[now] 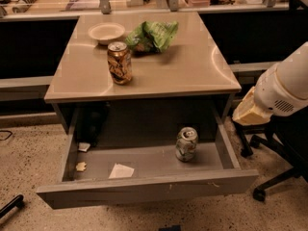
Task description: Pick 7up can from top drawer and place on counter
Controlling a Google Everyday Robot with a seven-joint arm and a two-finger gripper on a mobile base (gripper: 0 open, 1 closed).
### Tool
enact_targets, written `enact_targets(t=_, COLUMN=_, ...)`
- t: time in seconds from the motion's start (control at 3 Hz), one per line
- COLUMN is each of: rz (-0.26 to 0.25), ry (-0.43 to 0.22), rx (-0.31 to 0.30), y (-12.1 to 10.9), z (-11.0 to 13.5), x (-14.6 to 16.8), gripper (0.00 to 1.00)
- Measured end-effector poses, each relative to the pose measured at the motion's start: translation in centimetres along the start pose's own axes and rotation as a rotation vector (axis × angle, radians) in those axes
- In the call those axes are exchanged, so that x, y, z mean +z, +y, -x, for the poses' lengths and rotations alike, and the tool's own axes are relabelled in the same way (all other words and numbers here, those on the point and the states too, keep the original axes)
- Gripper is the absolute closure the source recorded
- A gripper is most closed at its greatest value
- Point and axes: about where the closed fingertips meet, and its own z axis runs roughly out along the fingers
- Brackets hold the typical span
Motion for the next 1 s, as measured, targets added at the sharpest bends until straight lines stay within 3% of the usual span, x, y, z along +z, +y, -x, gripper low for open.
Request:
enact_targets(t=0.33, rz=0.002, ry=0.0, rx=0.002, y=0.0, z=-0.1, x=0.6, gripper=1.0)
enact_targets(t=0.67, rz=0.002, ry=-0.002, rx=0.001, y=0.0, z=-0.1, x=0.6, gripper=1.0)
enact_targets(t=1.0, rz=0.024, ry=-0.057, rx=0.009, y=-0.3, z=-0.4, x=1.9, gripper=1.0)
